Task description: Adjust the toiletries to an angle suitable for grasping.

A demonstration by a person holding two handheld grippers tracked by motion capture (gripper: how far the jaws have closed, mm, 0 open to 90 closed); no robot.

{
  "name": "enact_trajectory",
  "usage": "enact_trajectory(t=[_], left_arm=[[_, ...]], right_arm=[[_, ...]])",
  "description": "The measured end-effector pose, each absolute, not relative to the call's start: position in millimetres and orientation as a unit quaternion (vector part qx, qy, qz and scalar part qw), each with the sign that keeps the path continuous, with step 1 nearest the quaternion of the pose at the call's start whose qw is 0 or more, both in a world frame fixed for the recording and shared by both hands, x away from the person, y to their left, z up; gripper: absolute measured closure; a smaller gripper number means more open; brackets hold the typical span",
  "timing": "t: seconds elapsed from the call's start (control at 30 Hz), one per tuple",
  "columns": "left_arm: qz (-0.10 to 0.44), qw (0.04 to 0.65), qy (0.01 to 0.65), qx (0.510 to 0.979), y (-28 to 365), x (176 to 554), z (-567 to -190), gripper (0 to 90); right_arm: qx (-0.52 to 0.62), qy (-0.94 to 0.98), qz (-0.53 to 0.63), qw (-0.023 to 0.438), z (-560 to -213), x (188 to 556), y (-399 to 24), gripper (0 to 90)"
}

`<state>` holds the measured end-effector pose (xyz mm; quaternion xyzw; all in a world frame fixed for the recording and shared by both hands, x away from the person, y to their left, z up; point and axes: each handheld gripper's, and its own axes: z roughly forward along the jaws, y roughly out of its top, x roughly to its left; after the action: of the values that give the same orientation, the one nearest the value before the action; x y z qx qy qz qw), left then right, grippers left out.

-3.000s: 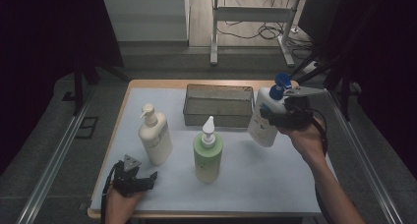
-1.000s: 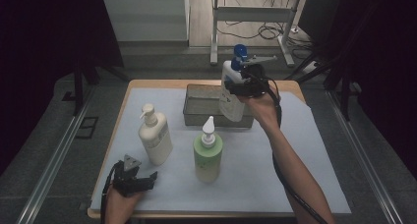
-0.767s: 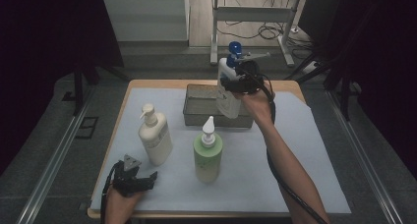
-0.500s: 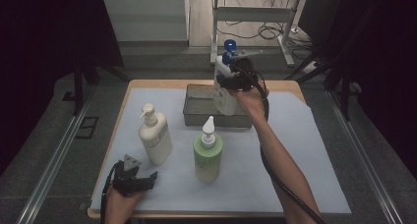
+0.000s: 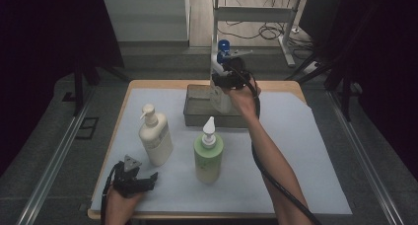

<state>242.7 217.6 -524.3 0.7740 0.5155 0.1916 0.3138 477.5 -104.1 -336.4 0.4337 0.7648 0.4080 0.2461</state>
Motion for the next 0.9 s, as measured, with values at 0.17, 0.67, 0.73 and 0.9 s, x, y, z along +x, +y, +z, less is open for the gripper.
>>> enact_trajectory(t=[0.17, 0.67, 0.73, 0.9], left_arm=[[0.192, 0.314, 0.515, 0.774, 217.6, 242.7, -524.3, 12.3], [0.192, 0.313, 0.515, 0.774, 217.5, 242.7, -524.2, 12.3], [0.192, 0.313, 0.515, 0.774, 217.5, 242.7, -524.2, 12.4], [0.192, 0.313, 0.515, 0.774, 217.6, 242.7, -524.2, 12.3]], right_arm=[[0.438, 0.763, 0.408, 0.243, -344.7, 478.3, -101.7, 39.9], [0.441, 0.768, 0.405, 0.225, -366.3, 472.7, -98.9, 39.9], [0.442, 0.769, 0.403, 0.223, -368.4, 471.6, -98.2, 39.9], [0.442, 0.771, 0.402, 0.222, -375.4, 469.3, -96.3, 39.9]])
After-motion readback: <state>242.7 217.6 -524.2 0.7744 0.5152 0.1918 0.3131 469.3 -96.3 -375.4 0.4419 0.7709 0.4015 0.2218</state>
